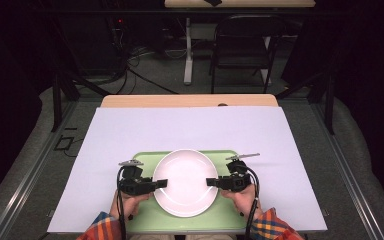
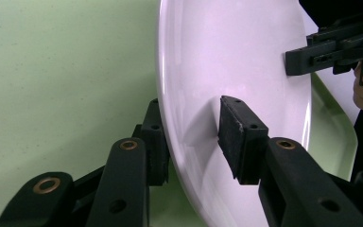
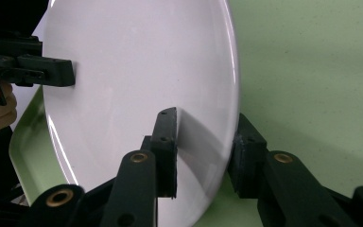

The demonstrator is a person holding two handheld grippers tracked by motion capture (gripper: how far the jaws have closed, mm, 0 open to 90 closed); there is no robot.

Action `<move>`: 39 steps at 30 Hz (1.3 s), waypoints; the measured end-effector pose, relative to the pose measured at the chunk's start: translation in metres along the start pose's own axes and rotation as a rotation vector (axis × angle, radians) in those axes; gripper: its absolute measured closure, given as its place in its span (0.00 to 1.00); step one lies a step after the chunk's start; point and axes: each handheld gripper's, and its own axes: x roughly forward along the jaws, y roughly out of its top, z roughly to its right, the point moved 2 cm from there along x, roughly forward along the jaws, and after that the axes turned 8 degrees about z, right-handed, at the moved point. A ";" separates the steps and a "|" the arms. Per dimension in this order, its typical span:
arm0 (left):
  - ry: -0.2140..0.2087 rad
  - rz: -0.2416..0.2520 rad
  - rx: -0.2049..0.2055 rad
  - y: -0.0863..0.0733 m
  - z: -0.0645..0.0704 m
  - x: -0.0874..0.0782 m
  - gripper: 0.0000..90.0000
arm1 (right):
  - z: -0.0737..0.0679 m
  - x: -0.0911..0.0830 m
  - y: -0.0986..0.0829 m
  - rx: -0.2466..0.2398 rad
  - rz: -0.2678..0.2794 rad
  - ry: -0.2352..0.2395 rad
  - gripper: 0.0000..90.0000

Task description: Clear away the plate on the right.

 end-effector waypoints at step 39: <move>0.125 -0.054 0.063 -0.002 -0.001 0.012 0.57 | -0.003 0.011 -0.004 -0.049 -0.053 -0.067 0.64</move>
